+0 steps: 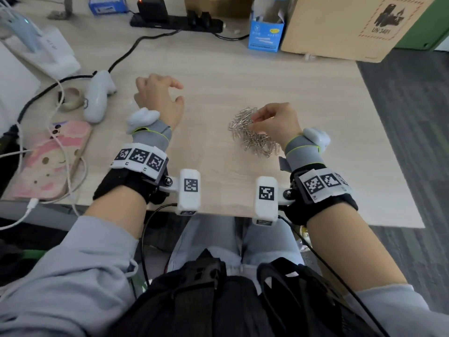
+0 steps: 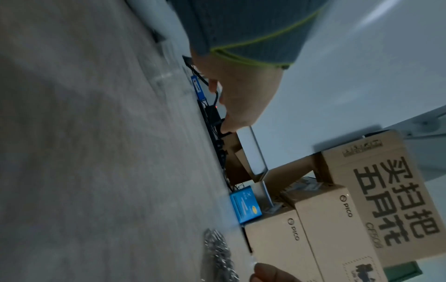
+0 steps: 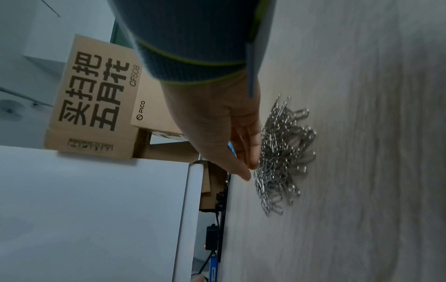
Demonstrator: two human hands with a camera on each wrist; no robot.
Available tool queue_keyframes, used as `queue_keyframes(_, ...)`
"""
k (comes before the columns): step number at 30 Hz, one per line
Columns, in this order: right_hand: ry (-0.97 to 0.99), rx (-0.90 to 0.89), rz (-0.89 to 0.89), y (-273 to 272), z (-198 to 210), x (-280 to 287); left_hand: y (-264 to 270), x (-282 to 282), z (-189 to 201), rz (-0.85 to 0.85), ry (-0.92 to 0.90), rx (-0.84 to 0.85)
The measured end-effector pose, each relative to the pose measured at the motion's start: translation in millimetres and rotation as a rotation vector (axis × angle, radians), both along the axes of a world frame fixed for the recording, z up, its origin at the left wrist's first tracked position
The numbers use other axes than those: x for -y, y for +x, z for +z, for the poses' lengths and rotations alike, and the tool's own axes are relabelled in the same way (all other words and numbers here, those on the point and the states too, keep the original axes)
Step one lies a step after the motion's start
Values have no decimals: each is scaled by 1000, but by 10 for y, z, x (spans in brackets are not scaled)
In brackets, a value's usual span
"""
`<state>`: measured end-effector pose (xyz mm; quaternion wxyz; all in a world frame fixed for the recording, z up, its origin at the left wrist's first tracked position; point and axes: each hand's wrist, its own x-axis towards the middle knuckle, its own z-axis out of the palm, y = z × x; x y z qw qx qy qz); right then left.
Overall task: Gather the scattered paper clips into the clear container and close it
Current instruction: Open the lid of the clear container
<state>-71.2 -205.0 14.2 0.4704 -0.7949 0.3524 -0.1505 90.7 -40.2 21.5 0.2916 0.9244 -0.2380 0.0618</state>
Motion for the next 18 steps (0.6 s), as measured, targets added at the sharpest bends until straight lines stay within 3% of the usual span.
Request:
queue_keyframes(3,-3,-10,32,86,-20,-45,30,-132,-94,121,147,-62)
queue_keyframes(7,-5,-27,86,173,-46,-128,76,-286,-222,101,210,-221)
queue_keyframes(12,34,18,84,190,-13,-167,39,-284,-245,-73,82,-263)
queue_keyframes(15,35,12,105,173,-14,-173,-49,-227,-274,-168,-74,-388)
queue_keyframes(18,39,19,126,133,-16,-153,-161,-126,-337,-177,-212,-453)
